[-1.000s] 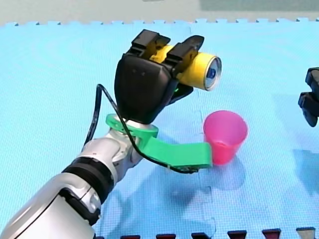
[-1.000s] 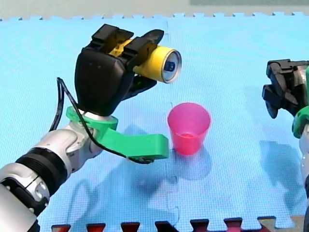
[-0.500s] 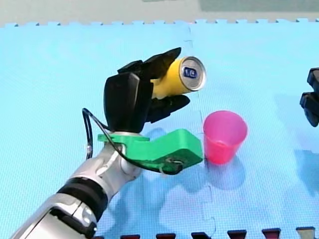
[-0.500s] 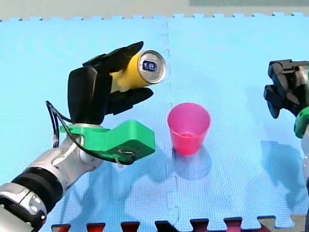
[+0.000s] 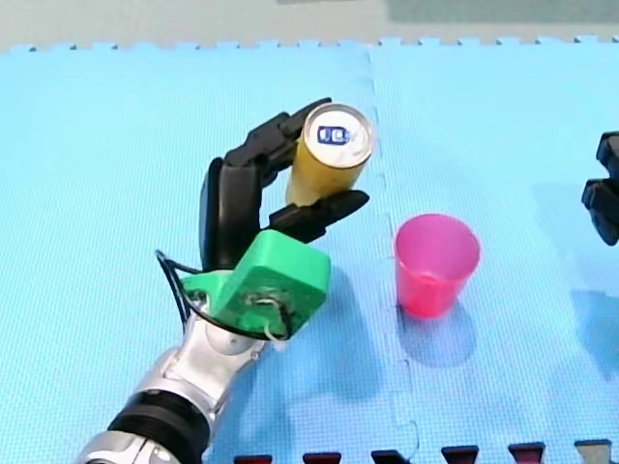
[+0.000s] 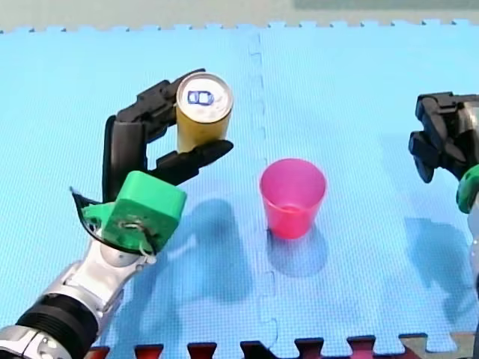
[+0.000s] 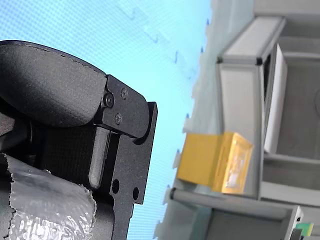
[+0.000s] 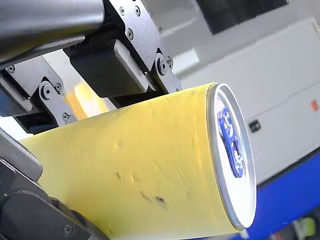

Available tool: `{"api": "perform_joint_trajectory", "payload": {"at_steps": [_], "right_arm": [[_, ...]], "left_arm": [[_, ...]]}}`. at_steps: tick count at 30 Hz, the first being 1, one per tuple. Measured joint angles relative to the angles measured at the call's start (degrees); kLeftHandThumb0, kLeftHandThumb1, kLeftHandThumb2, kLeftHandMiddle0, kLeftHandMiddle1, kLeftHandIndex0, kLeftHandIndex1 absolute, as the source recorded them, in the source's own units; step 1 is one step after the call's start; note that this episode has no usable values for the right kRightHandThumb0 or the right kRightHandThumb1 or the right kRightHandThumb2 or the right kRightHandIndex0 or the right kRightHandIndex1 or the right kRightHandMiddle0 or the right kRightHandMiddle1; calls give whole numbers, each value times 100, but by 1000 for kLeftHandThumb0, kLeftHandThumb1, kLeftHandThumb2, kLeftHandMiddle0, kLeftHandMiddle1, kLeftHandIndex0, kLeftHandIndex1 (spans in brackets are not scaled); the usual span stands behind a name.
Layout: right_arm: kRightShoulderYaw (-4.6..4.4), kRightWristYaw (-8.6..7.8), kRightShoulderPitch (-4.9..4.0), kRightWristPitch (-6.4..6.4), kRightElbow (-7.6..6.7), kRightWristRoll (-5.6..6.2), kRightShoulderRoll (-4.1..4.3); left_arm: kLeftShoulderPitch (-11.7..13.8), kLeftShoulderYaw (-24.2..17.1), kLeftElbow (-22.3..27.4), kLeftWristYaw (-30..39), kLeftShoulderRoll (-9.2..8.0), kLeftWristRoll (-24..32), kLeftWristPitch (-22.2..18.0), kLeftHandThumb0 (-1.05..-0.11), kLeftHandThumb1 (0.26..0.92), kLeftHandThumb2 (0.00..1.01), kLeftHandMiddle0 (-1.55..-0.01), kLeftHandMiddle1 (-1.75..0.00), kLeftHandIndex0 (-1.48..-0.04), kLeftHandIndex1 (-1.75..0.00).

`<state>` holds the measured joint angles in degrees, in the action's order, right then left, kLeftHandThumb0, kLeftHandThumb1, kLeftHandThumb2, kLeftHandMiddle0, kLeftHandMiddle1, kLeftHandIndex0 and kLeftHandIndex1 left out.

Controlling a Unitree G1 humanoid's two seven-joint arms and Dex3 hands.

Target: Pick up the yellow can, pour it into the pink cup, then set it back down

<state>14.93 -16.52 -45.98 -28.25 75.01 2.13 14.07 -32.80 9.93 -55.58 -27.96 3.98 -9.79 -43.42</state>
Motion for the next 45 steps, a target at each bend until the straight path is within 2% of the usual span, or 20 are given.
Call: {"api": "perform_joint_trajectory", "payload": {"at_steps": [6, 10, 18, 23, 30, 37, 45], "right_arm": [[10, -29, -13, 1, 0, 1, 8], [17, -39, -13, 6, -1, 6, 14], [27, -53, -11, 21, -6, 18, 23], [29, -62, -8, 33, -7, 25, 31], [32, -96, -5, 36, -8, 51, 48], [86, -196, 4, 38, -8, 147, 52], [122, -232, 8, 45, -7, 182, 60]], "left_arm": [[54, -268, 34, 332, 61, 9, -30, -416, 808, 0, -1308, -125, -1211, -1], [210, -417, 194, 447, 61, 0, 75, -415, 808, 0, -1312, -120, -1211, -1], [862, -783, 636, 793, 125, 337, 359, -412, 803, 0, -1275, -76, -1206, 0], [1148, -821, 866, 805, 121, 208, 598, -385, 796, 0, -1302, -67, -1199, 0], [1410, -873, 928, 647, 33, -46, 617, -363, 793, 1, -1315, -49, -1197, 0], [1558, -906, 1043, 626, -73, -124, 516, -378, 801, 3, -1353, -57, -1196, 0], [1579, -980, 769, 373, -47, -170, 254, -402, 805, 1, -1340, -45, -1203, -2]]}}
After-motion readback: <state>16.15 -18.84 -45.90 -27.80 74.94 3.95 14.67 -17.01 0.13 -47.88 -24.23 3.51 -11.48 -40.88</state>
